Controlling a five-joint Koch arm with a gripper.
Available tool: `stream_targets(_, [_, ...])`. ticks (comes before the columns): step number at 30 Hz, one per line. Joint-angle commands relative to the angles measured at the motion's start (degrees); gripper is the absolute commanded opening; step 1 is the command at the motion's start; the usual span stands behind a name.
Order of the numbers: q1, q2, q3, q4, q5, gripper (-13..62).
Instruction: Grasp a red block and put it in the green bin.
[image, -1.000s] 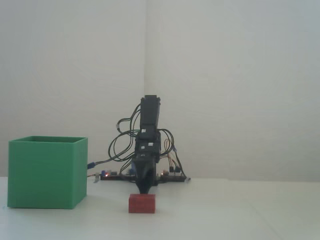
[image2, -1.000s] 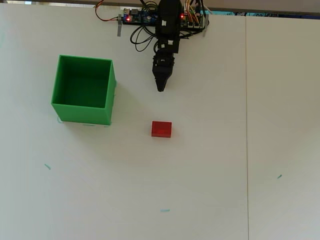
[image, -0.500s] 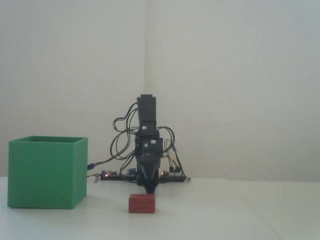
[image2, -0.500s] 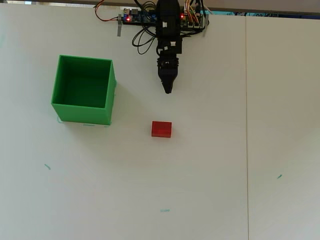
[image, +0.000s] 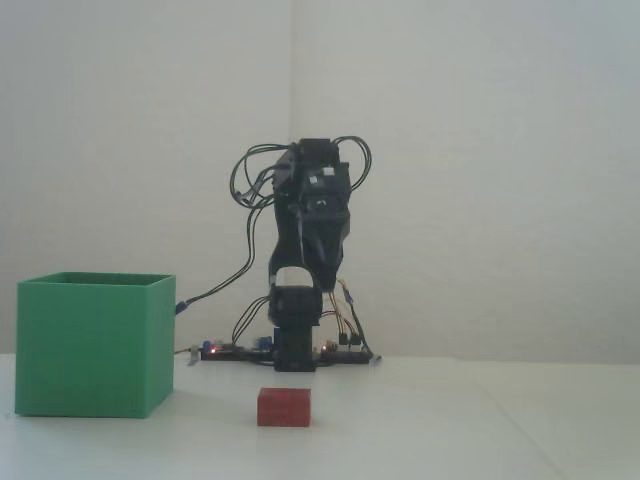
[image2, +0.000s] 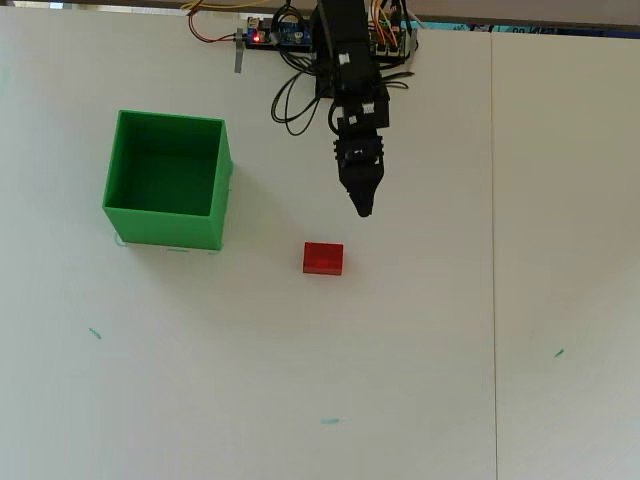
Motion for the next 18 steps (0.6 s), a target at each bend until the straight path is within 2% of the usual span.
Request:
stream_targets(1, [-0.7,-0.5,-5.5,-0.2,-1.9,35.9])
stream_targets(5, [-2.1,-7.2,-9.1,-2.0,-8.4,34.8])
stream_targets(7, [-3.1,-10.6,-12.7,-3.9,-20.0,34.7])
stream_targets(8, [-3.2,-12.1,-14.8,-3.9,-21.1,34.7])
stream_targets(12, [-2.5,-14.8,-20.8,2.4,-20.5,34.7])
stream_targets(18, [-0.4,-21.8,-22.9,16.3,-9.9,35.2])
